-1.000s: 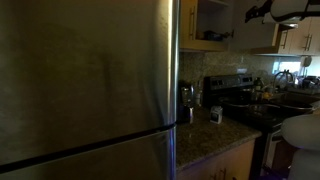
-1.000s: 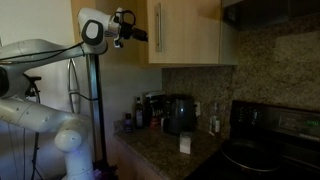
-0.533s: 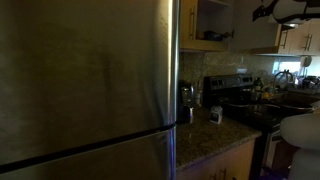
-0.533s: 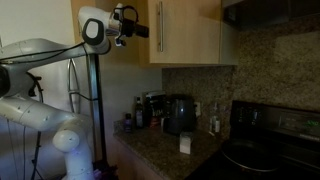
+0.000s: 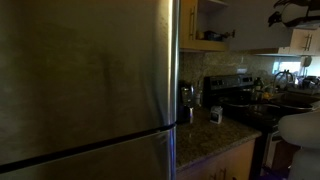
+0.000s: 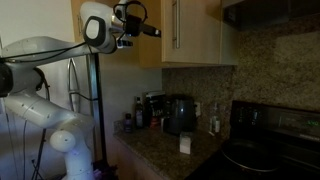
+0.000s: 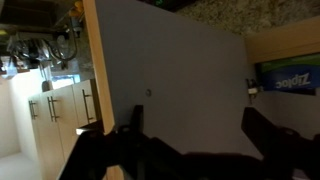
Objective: Open the right cabinet door
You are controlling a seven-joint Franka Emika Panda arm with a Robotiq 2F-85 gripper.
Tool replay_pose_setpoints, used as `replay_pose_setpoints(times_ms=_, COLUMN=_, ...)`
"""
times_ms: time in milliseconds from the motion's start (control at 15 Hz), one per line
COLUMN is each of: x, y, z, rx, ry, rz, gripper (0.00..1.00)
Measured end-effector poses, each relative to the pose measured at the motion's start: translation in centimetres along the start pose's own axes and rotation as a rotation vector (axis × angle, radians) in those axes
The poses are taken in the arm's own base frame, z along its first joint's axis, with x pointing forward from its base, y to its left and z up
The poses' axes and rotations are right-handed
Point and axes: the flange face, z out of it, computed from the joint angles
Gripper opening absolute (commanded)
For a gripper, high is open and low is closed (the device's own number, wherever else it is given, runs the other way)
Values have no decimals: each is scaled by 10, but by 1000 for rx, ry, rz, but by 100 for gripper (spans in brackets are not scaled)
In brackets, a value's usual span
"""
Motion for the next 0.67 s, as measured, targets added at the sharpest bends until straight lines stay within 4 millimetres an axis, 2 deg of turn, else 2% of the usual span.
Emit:
replay_pose_setpoints(times_ms=133, x=0, y=33, z=19, rx=-49, ry=-17, rz=48, gripper=100)
replay_pose_setpoints(times_ms=400, x=-5, y=119, z=59, rx=-184, ry=-54, rz=165, gripper=100)
replay_pose_setpoints(times_ms=467, x=-7, y=133, z=69, rx=-199, ry=-73, rz=198, gripper=100)
replay_pose_setpoints(times_ms=533, x=-13, y=137, z=78, rx=-198, ry=-116, rz=229, gripper=100)
replay_pose_setpoints(times_ms=667, x=-28, y=124, z=86, rx=-164, ry=-211, rz=275, gripper=100)
